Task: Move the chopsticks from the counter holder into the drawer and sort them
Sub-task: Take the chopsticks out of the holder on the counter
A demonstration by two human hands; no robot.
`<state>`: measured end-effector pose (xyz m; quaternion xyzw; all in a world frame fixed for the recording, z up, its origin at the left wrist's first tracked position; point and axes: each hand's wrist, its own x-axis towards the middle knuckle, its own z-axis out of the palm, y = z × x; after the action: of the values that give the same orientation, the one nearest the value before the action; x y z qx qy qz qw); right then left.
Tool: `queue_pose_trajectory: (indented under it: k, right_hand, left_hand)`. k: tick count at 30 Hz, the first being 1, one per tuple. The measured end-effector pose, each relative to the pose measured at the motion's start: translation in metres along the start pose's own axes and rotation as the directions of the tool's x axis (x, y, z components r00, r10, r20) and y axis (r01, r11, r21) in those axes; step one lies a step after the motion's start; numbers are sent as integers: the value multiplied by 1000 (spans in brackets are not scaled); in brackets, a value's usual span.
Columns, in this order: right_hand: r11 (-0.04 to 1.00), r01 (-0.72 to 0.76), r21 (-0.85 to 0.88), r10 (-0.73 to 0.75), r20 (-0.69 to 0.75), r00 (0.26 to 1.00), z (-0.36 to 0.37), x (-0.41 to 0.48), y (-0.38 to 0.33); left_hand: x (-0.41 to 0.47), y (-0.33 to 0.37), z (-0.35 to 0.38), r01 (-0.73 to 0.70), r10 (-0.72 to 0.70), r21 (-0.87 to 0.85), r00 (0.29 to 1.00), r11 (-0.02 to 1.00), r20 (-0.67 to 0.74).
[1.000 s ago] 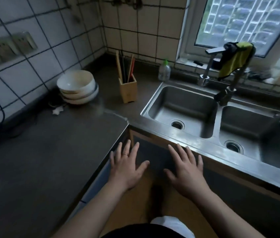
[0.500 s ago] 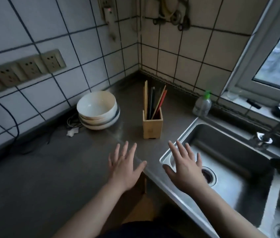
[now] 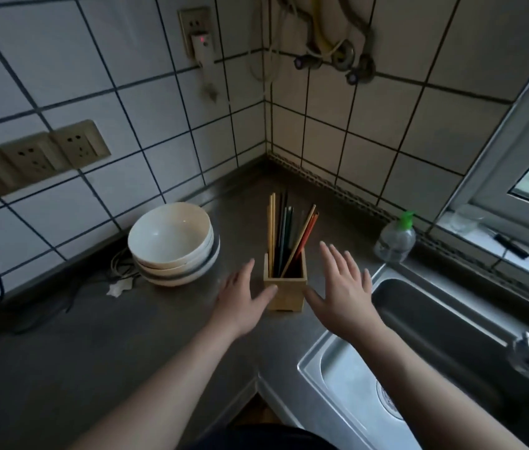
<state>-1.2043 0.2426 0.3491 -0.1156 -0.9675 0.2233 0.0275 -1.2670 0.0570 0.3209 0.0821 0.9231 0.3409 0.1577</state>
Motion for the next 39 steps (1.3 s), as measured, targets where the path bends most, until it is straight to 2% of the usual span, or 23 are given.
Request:
queue_pose_trajectory:
  k: [6,9,13,16,22,27,34,39]
  right_hand:
    - [986,-85,146,88,-10,996,1,53,-12]
    - [933,-142,330,134,48,990,6,80,-16]
    - [699,-311,644,250,187,950,13,107,-22]
    - [511,-408,757,348,252,903,22,123,-22]
    - [470,-327,820,367,155,917,28,133,-26]
    - [462,-322,827,419,117,900,34,134,-22]
    - [422,-267,866,413,79,907,35,123,-18]
    - [341,-273,899,450,98,888,37,118,-22]
  left_hand:
    - [59,22,-7,11,-8,-147,1000,989,23]
    - [82,34,-7,25,-15,-247,999,969,40]
    - [110,39,-5,65,-42,-311,996,948,81]
    - [123,36,1,102,-68,-351,992,931,109]
    - [131,30,15,98,-74,-448,995,889,71]
    - [131,27,23,106,-108,-505,994,857,26]
    - [125,29,25,13,-57,-548,996,836,-63]
    - [117,33,21,52,-102,-446,991,894,-88]
